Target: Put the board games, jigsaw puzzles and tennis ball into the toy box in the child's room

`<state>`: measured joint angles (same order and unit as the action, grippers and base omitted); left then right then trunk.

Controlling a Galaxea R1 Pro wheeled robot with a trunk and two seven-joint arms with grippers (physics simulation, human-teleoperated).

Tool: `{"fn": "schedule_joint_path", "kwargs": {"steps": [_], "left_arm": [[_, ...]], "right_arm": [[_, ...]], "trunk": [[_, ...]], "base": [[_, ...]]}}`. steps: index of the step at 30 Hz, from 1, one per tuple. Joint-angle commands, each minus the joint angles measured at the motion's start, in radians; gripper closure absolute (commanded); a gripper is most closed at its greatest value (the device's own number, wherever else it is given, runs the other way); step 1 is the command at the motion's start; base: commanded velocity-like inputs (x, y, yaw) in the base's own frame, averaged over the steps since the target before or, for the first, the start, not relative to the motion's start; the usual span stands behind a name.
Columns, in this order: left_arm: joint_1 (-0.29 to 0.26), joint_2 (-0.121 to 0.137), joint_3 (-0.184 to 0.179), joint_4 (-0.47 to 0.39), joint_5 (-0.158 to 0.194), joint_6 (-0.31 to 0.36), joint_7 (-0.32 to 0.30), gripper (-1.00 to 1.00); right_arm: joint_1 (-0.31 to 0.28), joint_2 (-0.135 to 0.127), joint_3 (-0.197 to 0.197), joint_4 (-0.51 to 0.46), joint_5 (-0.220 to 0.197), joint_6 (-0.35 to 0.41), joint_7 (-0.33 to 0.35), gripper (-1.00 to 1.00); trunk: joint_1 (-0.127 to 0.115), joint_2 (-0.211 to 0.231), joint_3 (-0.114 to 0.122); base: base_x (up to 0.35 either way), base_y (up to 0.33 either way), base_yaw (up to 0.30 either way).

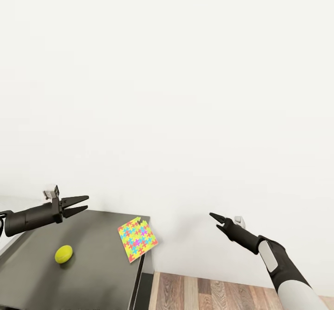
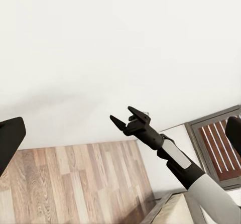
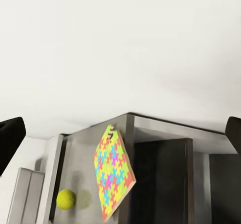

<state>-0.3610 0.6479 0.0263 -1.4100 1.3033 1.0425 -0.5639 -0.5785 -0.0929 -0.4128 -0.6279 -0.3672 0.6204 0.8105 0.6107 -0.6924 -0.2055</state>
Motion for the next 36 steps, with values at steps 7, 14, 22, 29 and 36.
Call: {"fn": "schedule_joint_path", "kwargs": {"steps": [7,14,22,29,36], "left_arm": [[-0.001,0.003,0.001,0.0,-0.003,0.005,-0.005,-1.0],[-0.001,0.008,0.0,-0.001,-0.001,0.005,-0.006,-1.0],[-0.001,0.011,-0.001,-0.001,0.046,0.005,-0.057,-1.0],[-0.001,0.014,-0.002,-0.002,0.057,0.005,-0.075,-1.0],[0.0,0.026,-0.012,-0.015,0.06,0.005,-0.122,-1.0]], "right_arm": [[-0.002,0.01,-0.001,0.003,0.0,0.003,-0.002,-1.0],[-0.003,0.019,0.0,0.0,-0.001,0.001,-0.038,-1.0],[-0.017,0.055,-0.002,0.001,-0.008,-0.022,-0.13,-1.0],[-0.027,0.071,-0.002,0.017,-0.009,-0.026,-0.18,-1.0],[-0.032,0.099,0.001,0.034,-0.009,-0.014,-0.197,-1.0]], "trunk": [[0.027,-0.051,-0.024],[0.054,-0.1,-0.046],[0.085,-0.156,-0.071],[0.112,-0.205,-0.093],[0.138,-0.254,-0.114]], "base": [[-0.006,0.0,0.0],[0.0,0.0,0.0],[0.0,0.0,0.0],[0.0,0.0,0.0],[0.0,0.0,0.0]]}}
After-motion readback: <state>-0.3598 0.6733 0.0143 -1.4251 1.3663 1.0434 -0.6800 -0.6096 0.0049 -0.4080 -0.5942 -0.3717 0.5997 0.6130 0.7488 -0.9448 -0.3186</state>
